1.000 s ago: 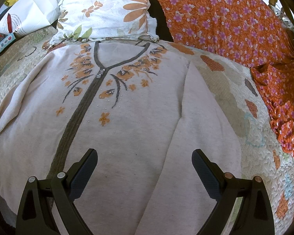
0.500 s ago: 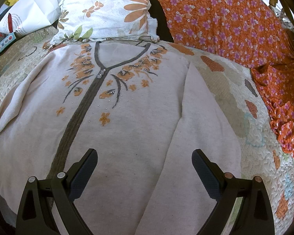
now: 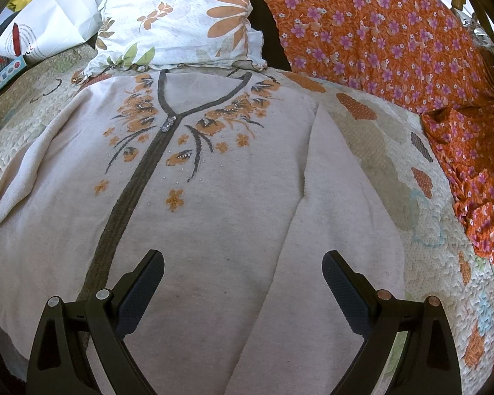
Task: Fold small clothes
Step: 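Move the right gripper to the grey cuff and close on it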
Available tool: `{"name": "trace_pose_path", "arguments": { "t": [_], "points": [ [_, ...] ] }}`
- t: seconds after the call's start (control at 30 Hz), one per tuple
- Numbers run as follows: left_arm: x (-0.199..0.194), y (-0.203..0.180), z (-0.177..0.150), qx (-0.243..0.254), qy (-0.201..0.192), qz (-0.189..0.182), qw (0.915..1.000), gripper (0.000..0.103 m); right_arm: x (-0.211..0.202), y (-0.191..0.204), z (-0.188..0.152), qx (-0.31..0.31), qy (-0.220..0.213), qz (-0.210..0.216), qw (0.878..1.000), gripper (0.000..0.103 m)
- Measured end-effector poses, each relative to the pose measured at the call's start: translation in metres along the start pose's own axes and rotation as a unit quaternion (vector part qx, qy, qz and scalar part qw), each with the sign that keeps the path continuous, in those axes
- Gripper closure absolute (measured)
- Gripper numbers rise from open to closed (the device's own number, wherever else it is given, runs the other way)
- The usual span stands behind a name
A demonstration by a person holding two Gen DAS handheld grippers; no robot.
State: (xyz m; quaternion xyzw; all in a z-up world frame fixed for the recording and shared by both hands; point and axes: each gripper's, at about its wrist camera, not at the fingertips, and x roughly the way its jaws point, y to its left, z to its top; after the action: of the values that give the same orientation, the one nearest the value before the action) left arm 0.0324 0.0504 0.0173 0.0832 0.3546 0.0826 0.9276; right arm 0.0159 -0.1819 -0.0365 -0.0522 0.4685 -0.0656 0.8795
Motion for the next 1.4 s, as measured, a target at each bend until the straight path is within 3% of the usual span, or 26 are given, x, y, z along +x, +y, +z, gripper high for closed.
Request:
{"name": "trace_pose_path", "arguments": {
  "t": [0.17, 0.33, 0.43, 0.47, 0.53, 0.57, 0.6, 0.67, 0.7, 0.73, 0.77, 0.8, 0.9, 1.07, 1.13, 1.2, 1.27, 1.4],
  "points": [
    [0.022, 0.036, -0.003, -0.011, 0.017, 0.036, 0.9991, 0.0, -0.003, -0.006, -0.001, -0.001, -0.007, -0.003, 1.0, 0.004],
    [0.053, 0.084, -0.02, -0.04, 0.075, 0.052, 0.995, 0.0, -0.012, -0.029, -0.006, 0.02, -0.018, -0.02, 0.999, 0.004],
    [0.072, 0.1, -0.037, -0.064, 0.132, -0.004, 0.9891, 0.0, -0.018, -0.039, -0.01, 0.027, -0.023, -0.03, 0.999, 0.004],
    [0.079, 0.104, -0.045, -0.082, 0.159, -0.043, 0.9828, 0.001, -0.021, -0.041, -0.012, 0.027, -0.026, -0.034, 0.999, 0.004],
    [0.087, 0.108, -0.057, -0.113, 0.196, -0.1, 0.969, 0.015, -0.027, -0.043, -0.014, 0.025, -0.032, -0.042, 0.998, 0.004],
    [0.088, 0.109, -0.061, -0.123, 0.205, -0.112, 0.9645, 0.015, -0.03, -0.043, -0.015, 0.024, -0.035, -0.045, 0.998, 0.004],
    [0.083, 0.109, -0.061, -0.119, 0.194, -0.108, 0.9678, 0.018, -0.032, -0.042, -0.016, 0.021, -0.039, -0.049, 0.998, 0.004],
    [0.077, 0.103, -0.06, -0.096, 0.183, -0.11, 0.9722, 0.035, -0.037, -0.039, -0.018, 0.016, -0.048, -0.054, 0.997, 0.004],
    [0.074, 0.1, -0.06, -0.082, 0.181, -0.106, 0.9744, 0.048, -0.04, -0.037, -0.018, 0.01, -0.053, -0.06, 0.997, 0.004],
    [0.073, 0.097, -0.06, -0.076, 0.18, -0.108, 0.9749, 0.076, -0.042, -0.035, -0.018, 0.005, -0.057, -0.062, 0.996, 0.004],
    [0.072, 0.095, -0.06, -0.073, 0.185, -0.123, 0.9724, 0.091, -0.043, -0.033, -0.019, -0.001, -0.062, -0.067, 0.996, 0.004],
    [0.071, 0.094, -0.058, -0.075, 0.186, -0.121, 0.9721, 0.098, -0.045, -0.029, -0.02, -0.009, -0.067, -0.072, 0.995, 0.005],
    [0.072, 0.104, -0.053, -0.086, 0.185, -0.097, 0.9742, 0.098, -0.044, -0.022, -0.019, -0.021, -0.07, -0.077, 0.994, 0.005],
    [0.081, 0.151, -0.043, -0.134, 0.169, 0.022, 0.9761, 0.099, -0.041, -0.019, -0.016, -0.024, -0.07, -0.076, 0.994, 0.005],
    [0.082, 0.173, -0.039, -0.16, 0.155, 0.075, 0.972, 0.095, -0.039, -0.02, -0.015, -0.02, -0.067, -0.076, 0.995, 0.005],
    [0.083, 0.197, -0.039, -0.191, 0.156, 0.111, 0.9626, 0.094, -0.037, -0.022, -0.013, -0.014, -0.062, -0.071, 0.995, 0.005],
    [0.081, 0.219, -0.039, -0.231, 0.152, 0.127, 0.9526, 0.089, -0.034, -0.024, -0.012, -0.006, -0.055, -0.061, 0.997, 0.005],
    [0.067, 0.243, -0.038, -0.288, 0.136, 0.097, 0.9429, 0.055, -0.031, -0.019, -0.016, -0.018, -0.06, -0.059, 0.996, 0.005]
  ]
}}
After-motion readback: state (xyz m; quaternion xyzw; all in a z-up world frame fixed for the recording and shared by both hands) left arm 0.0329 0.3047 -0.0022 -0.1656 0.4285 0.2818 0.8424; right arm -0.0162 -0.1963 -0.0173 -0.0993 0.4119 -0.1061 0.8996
